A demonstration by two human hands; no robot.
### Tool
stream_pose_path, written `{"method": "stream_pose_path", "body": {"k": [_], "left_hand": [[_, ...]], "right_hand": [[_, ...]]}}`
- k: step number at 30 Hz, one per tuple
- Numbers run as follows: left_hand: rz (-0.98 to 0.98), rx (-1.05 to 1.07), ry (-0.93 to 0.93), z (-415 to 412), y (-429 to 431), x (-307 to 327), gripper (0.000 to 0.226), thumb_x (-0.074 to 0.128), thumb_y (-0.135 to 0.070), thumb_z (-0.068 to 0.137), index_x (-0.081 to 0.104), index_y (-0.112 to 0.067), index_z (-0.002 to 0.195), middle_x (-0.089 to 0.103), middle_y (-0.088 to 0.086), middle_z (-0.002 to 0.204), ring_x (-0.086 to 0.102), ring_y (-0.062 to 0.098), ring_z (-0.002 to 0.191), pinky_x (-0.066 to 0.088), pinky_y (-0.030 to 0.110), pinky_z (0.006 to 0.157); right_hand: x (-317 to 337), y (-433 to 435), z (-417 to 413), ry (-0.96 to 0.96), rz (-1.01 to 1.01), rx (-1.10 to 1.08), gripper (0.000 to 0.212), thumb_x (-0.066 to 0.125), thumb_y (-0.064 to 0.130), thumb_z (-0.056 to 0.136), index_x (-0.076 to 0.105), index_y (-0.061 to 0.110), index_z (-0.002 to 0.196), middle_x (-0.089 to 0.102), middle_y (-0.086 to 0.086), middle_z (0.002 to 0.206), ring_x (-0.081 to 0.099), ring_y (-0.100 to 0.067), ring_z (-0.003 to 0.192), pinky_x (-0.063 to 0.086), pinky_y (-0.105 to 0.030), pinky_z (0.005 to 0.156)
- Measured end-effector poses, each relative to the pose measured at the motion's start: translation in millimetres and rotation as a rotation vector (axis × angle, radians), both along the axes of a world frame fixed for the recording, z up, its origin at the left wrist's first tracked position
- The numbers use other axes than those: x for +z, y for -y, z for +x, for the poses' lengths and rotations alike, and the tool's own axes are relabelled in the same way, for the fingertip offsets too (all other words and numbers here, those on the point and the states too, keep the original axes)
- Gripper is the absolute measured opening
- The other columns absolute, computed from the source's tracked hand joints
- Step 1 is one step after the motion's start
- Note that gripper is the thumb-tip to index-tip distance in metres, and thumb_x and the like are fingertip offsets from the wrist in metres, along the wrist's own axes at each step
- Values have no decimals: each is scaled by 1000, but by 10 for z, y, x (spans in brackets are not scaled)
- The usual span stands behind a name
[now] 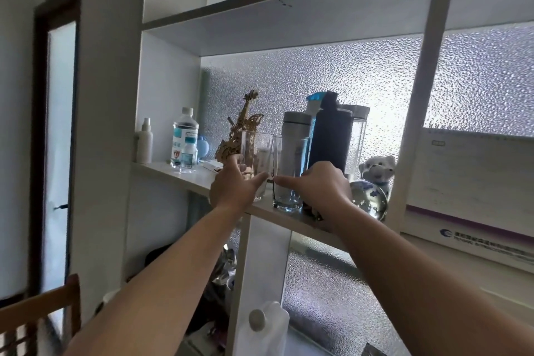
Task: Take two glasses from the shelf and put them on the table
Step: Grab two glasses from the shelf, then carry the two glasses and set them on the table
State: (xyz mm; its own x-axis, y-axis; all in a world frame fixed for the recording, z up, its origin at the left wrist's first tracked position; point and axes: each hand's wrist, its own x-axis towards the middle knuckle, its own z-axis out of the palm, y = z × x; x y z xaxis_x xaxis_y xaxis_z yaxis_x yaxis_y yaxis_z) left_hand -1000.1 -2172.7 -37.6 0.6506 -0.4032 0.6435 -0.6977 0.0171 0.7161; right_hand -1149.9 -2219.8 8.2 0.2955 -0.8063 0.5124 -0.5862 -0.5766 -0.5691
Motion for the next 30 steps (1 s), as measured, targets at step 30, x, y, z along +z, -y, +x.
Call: {"method": "stream_pose_path", "body": {"k": [30], "left_hand": [[-48, 513, -2, -416, -2123, -218, 75, 77, -43, 66, 45, -21, 130, 57, 2, 110, 55, 17, 91, 43, 30, 75]], "right_hand": [[-341, -1126, -114, 234, 260, 881, 55, 87, 48, 54, 64, 17, 93, 69, -1, 85, 65, -16, 80, 55, -33, 72]]}}
